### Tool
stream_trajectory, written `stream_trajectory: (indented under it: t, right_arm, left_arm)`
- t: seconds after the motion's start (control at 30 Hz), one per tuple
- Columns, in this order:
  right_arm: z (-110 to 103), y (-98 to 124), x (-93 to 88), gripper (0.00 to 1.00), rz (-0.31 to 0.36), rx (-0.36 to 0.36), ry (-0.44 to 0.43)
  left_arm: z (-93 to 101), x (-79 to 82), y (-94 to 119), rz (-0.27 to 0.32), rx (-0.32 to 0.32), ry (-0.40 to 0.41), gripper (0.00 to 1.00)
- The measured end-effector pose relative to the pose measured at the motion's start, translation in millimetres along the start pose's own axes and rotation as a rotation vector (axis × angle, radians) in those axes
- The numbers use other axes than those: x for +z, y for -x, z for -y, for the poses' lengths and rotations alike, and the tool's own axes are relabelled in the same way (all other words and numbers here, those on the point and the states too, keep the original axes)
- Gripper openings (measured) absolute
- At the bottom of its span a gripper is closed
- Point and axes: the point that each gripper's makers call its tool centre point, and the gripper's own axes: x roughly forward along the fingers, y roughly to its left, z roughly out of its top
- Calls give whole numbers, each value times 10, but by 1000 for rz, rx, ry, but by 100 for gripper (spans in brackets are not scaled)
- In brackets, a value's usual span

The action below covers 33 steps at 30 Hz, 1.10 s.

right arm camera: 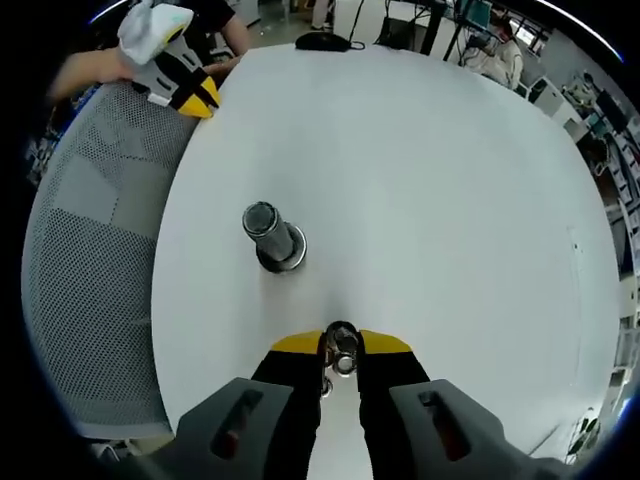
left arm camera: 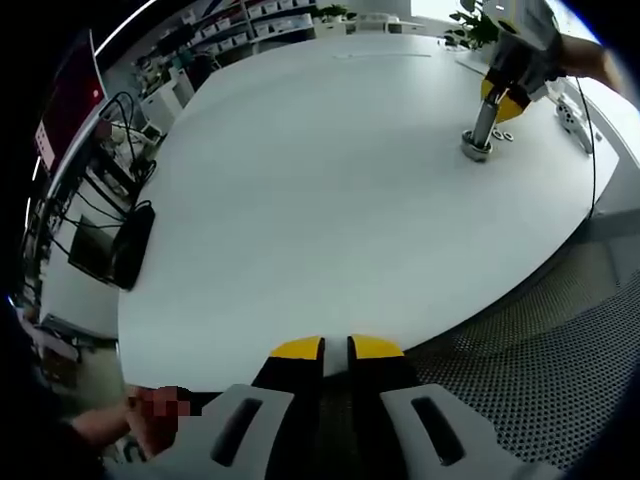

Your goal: Place the washer onto the threaded stud by aligning its center hole with the stud, sliding it down to the base, and recovering from edge contact or off-axis alignment until the washer reaches the visible bottom stop.

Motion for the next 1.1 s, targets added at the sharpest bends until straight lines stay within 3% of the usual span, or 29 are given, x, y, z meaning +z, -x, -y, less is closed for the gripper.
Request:
stream_trajectory:
  t: [0.47, 0.6, 0.67, 0.77, 1.1]
  right_arm:
    - [-308, -99, 110, 14, 18, 61, 54]
    - [-313, -128, 61, 16, 4, 61, 73]
    - [-299, -119, 54, 23, 18, 51, 50]
    - [-253, -86, 13, 26, 26, 38, 23]
    - [-153, 7, -253, 26, 22, 12, -32]
  left_arm:
    - [-1, -6, -4, -2, -4, 5, 5]
    - [-1, -7, 1, -3, -4, 4, 5]
    - [-2, -8, 1, -3, -4, 5, 5]
    - [-3, -11, 2, -4, -4, 3, 4]
    - [-8, -10, 2, -4, -2, 1, 4]
